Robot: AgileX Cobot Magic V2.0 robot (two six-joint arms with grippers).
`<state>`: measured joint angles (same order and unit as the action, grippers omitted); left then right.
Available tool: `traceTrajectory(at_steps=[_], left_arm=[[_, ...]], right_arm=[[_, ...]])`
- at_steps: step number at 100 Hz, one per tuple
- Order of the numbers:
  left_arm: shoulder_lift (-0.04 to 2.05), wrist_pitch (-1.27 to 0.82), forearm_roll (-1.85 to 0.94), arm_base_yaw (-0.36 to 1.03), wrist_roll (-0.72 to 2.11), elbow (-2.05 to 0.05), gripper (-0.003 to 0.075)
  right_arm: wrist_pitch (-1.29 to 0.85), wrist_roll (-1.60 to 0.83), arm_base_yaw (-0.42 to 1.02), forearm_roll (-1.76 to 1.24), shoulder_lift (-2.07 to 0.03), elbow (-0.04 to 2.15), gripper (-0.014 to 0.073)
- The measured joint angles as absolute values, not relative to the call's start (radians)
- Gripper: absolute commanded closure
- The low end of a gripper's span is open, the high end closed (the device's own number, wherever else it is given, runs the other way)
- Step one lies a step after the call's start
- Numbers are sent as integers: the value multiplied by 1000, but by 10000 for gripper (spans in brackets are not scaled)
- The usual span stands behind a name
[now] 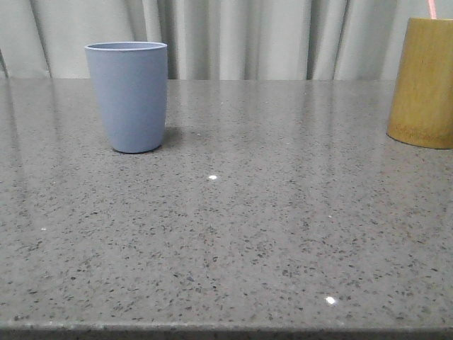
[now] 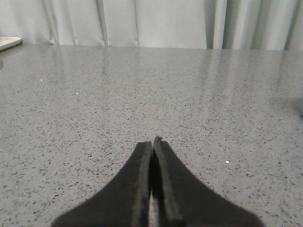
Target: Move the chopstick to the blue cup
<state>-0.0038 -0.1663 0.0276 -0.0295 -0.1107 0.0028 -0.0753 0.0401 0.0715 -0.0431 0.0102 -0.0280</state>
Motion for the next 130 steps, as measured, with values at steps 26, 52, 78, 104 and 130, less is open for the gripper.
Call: traceTrajectory(at_steps=[26,52,78,104,130], left_arm=[[-4,-166,28,-29,-111,3,739],[-4,-166,28,-29,-111,3,739],[-4,-166,28,-29,-111,3,739],[-4,-132,28,-29,-111,3,739],[2,-213,24,-29,-111,-113,739]], right_arm=[[-75,40,71,-43,10,-28,656],[-75,40,71,-43,10,-28,656],[-75,40,71,-43,10,-28,656],[-75,40,71,-51,10,-28,656],[-191,40,71,-78,10,36,656]])
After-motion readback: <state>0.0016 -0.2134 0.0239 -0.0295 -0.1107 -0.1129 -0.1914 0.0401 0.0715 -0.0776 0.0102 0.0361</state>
